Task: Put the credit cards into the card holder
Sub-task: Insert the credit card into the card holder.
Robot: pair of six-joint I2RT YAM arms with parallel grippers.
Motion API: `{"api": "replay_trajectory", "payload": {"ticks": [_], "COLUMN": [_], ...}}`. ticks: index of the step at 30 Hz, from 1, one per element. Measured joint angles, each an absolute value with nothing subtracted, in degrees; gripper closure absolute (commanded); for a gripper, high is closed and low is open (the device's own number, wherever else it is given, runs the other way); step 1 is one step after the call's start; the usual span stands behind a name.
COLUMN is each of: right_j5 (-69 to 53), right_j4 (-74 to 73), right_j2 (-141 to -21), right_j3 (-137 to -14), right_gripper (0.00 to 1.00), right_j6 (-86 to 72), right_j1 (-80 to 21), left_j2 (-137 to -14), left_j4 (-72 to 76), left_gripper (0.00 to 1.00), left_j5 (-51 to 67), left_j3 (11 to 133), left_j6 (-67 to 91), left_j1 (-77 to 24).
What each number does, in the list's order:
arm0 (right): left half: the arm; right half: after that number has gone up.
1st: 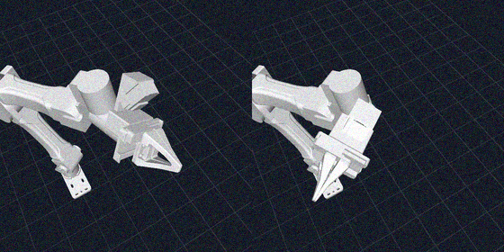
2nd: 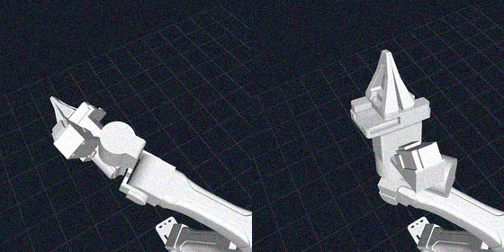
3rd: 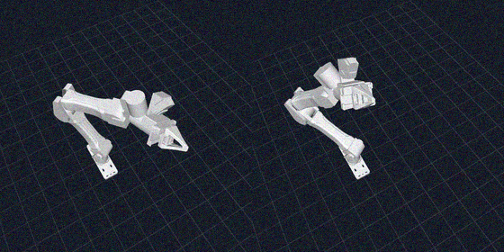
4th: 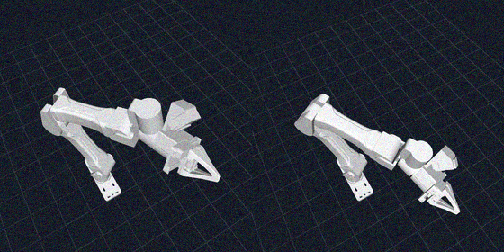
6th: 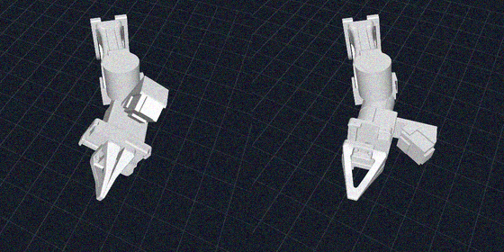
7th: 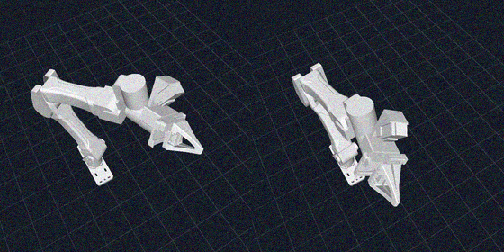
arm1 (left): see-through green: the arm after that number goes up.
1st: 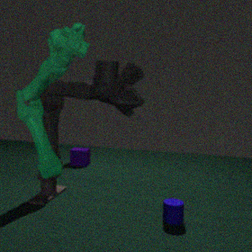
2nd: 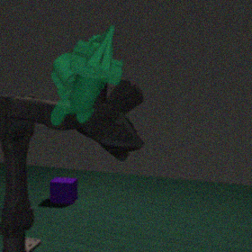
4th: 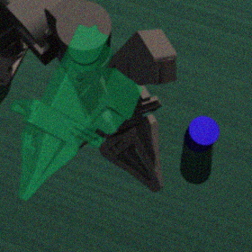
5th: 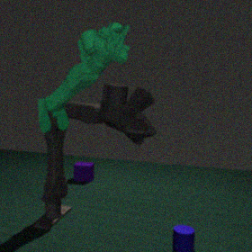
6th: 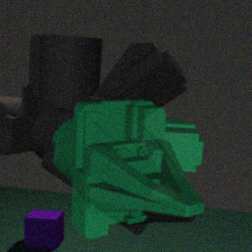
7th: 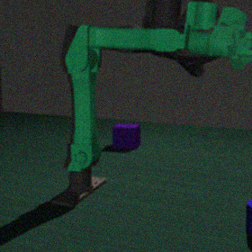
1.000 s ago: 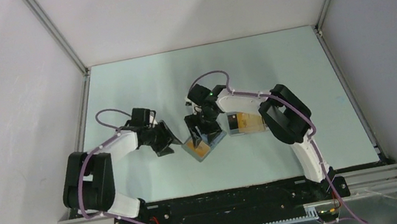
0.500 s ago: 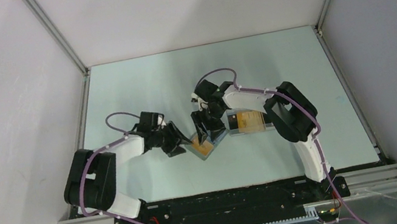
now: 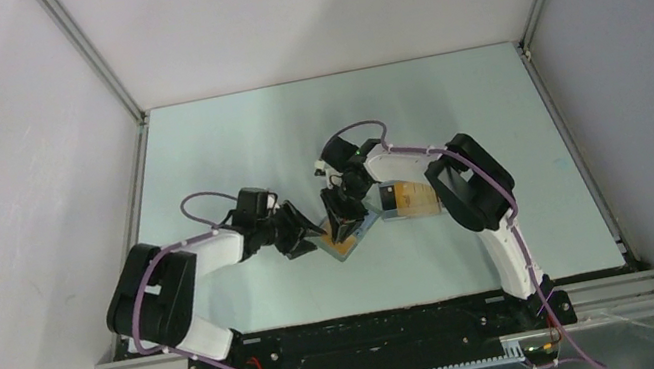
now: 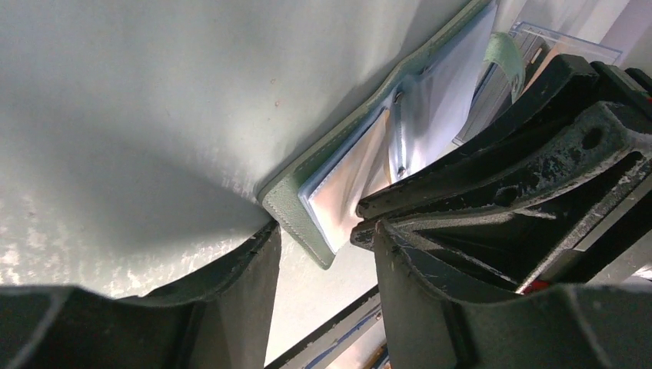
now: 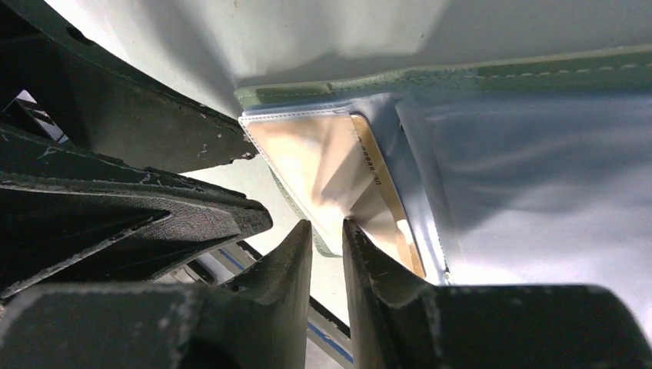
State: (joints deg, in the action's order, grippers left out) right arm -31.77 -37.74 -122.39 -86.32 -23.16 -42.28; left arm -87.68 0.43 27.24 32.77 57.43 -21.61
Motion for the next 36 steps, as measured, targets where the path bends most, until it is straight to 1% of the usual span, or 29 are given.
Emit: {"api": "replay_trajectory", "payload": {"ticks": [3,4,9,11,15,21,24,32,36], "right_j5": [-32.67,-32.86,-33.36,-32.36,-29.34,-26.81,-26.85,-28.64,-30.44], "right_j4": [-37.8,-37.78,-37.36,-37.45,-38.0,-39.27,-39.46,-40.84,-41.19], "right_j2": [-122.74,-122.74,-121.97,-121.21,-119.66,-119.55,-119.55,-121.67,-122.41], "right_j3": [-86.61,-86.61,-86.67,-86.52,-85.89,-85.73,-85.73,-86.76,-86.91], "right_gripper": [0.65,0.61,0.45,0.42,0.39,0.38,0.39,0.56,0.62], "right_j6": [-23.38,-23.44,-23.66,-23.51,-23.29,-23.27,-23.35,-22.94,-22.52], "right_j1": [-42.28,-42.28,-42.46,-42.52,-41.36,-38.06,-37.74,-37.3,-36.8], "left_j2": [-86.74,-86.06,-81.3,-80.62,-81.23,-85.95,-88.07,-88.2,-87.72], "left_j4": [0.6,0.36,-3.95,-4.75,-4.08,3.73,6.74,8.03,7.05], "left_gripper": [0.44,0.41,0.38,0.38,0.37,0.38,0.39,0.42,0.45], "left_j5": [26.46,25.71,21.19,20.8,21.23,24.6,25.1,23.18,22.59], "left_j3": [32.25,31.94,30.76,30.3,30.33,30.35,31.0,31.7,32.69], "left_j6": [57.47,57.45,56.9,56.99,57.6,61.95,63.48,63.09,61.49], "left_j1": [-21.76,-21.82,-21.85,-21.78,-21.76,-22.33,-23.14,-23.9,-23.88]}}
